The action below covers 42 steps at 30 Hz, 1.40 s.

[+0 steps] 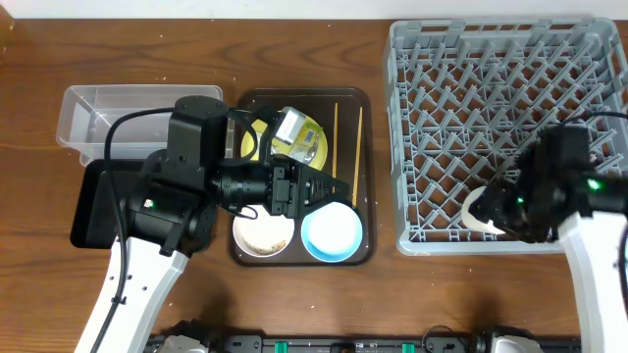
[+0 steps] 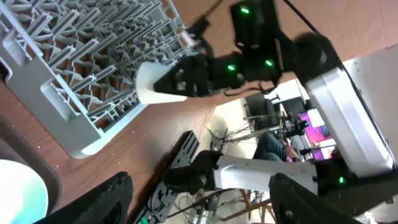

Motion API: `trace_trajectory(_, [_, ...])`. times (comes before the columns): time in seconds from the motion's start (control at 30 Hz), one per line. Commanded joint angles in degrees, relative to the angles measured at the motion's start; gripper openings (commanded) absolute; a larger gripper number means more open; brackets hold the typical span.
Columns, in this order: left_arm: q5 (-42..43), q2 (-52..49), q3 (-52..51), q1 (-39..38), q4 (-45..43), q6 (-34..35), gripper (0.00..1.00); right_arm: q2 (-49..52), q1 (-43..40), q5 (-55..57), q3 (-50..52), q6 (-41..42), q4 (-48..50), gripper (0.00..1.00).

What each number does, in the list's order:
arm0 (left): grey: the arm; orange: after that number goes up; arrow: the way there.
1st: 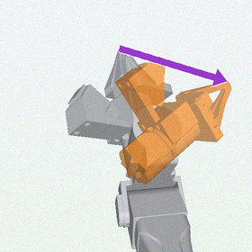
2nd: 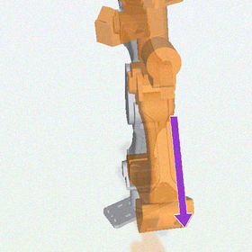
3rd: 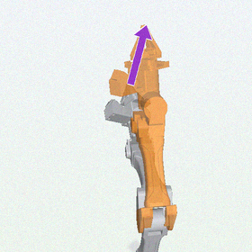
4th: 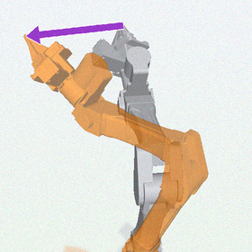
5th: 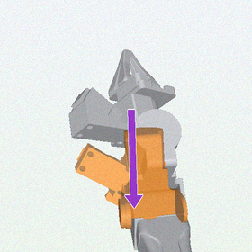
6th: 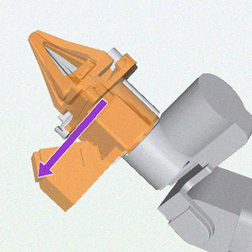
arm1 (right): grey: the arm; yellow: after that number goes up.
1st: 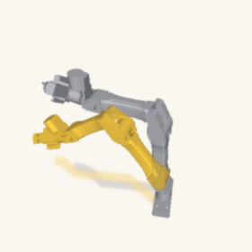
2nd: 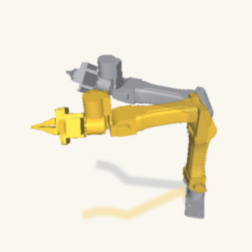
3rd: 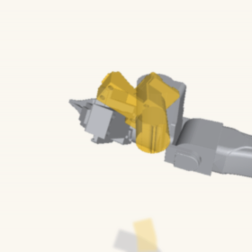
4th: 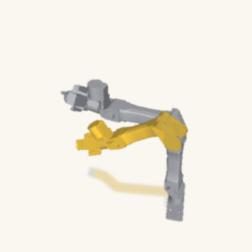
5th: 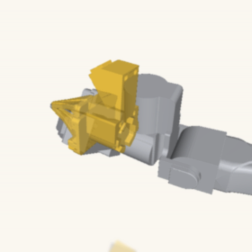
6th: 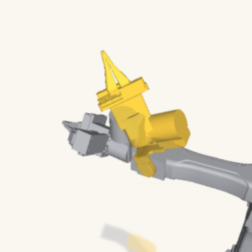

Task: Sort waste into correct bins and load items into the dishwasher rack
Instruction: 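Lower the white cup into the dish rack with the right gripper and release, then grasp the pink bowl holding the rice cake with the left gripper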

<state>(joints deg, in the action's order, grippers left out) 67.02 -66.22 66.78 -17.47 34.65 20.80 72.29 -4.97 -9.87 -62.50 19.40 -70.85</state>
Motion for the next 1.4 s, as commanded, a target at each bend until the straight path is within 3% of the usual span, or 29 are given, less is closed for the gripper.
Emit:
trace_trajectory(0.0, [-0.92,0.28,0.94,-0.17,0.48,-0.59,0.73,3.98,2.43,-2.14,-0.35,-2.43,0.22,0.45])
trace_trajectory(0.23, [-3.10,0.28,0.94,-0.17,3.04,-0.59,0.73,10.56,4.20,4.02,-0.35,-2.36,3.63,0.49])
trace_trajectory(0.43, [-3.26,0.28,0.94,-0.17,4.55,-0.61,0.73,11.61,4.31,3.98,-0.42,-3.21,11.30,0.63])
trace_trajectory(0.57, [-3.26,0.28,0.94,-0.17,5.84,-0.59,0.73,11.61,4.31,0.70,-0.72,-5.51,10.69,0.75])
trace_trajectory(0.8, [-3.28,0.28,0.94,-0.17,6.67,-0.83,0.74,9.62,4.31,0.09,-3.04,-8.48,7.23,0.76])
trace_trajectory(1.0, [-5.07,0.28,0.94,-0.20,8.09,-3.10,0.73,2.97,4.31,-6.93,-6.58,-13.88,6.38,0.78])
trace_trajectory(1.1, [-18.53,0.22,0.94,-0.96,14.49,-3.10,0.73,-0.98,4.31,-13.88,-8.46,-16.22,7.26,0.82])
trace_trajectory(1.23, [-50.80,-1.60,0.81,-4.09,26.34,2.69,0.73,-5.84,4.31,-22.40,-8.98,-16.28,10.88,0.87])
trace_trajectory(1.3, [-60.57,-3.43,0.00,-5.51,29.51,6.32,0.72,-7.26,4.31,-23.85,-8.98,-16.20,11.76,0.88])
trace_trajectory(1.37, [-64.22,-5.46,-1.73,-6.21,29.49,8.13,0.72,-7.96,4.31,-23.85,-8.98,-15.61,11.80,0.88])
